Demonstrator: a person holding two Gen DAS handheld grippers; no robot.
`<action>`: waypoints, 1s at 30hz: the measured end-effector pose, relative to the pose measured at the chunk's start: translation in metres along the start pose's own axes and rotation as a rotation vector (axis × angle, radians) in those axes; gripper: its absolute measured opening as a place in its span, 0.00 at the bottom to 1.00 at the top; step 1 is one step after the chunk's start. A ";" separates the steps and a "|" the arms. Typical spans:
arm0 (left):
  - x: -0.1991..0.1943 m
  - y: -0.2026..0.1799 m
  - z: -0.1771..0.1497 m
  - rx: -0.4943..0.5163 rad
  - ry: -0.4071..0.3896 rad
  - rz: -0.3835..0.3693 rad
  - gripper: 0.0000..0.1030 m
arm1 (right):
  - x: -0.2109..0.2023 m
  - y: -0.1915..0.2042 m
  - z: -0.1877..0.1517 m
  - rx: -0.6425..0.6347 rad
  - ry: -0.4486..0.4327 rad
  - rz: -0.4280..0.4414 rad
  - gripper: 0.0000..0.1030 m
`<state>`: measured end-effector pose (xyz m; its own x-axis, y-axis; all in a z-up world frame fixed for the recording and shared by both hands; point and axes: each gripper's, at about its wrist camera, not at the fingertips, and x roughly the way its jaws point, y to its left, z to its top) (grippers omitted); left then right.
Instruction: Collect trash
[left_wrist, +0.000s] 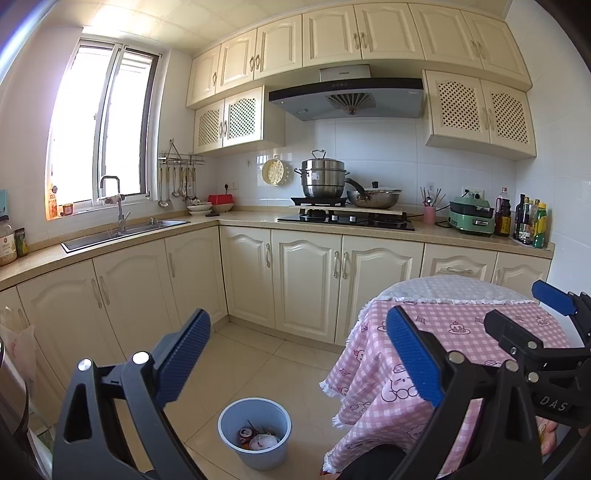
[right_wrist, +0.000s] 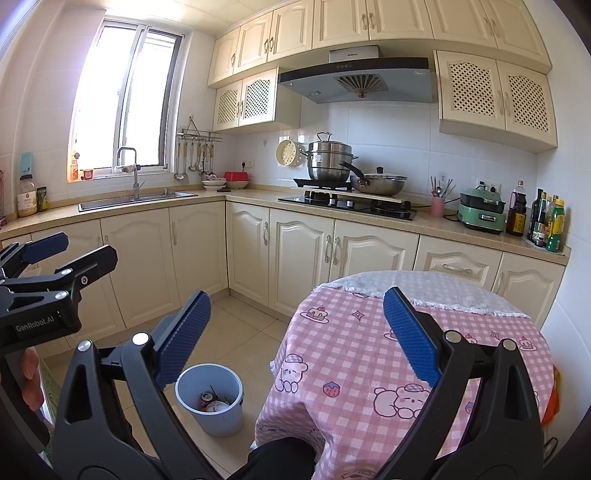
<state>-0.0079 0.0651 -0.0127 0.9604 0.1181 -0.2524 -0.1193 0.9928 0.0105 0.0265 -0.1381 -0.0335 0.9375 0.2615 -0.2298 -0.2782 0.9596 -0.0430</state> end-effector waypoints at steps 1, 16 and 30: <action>0.000 0.000 0.000 0.000 0.001 0.001 0.91 | 0.000 0.000 0.000 0.000 0.001 0.001 0.90; 0.000 -0.001 -0.004 -0.004 0.007 0.001 0.91 | 0.002 -0.004 -0.001 -0.002 0.007 0.005 0.90; 0.001 -0.002 -0.003 -0.003 0.010 0.001 0.91 | 0.002 -0.003 -0.002 -0.002 0.010 0.004 0.90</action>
<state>-0.0075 0.0634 -0.0160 0.9578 0.1185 -0.2618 -0.1208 0.9927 0.0074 0.0291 -0.1404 -0.0355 0.9342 0.2643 -0.2397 -0.2824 0.9583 -0.0439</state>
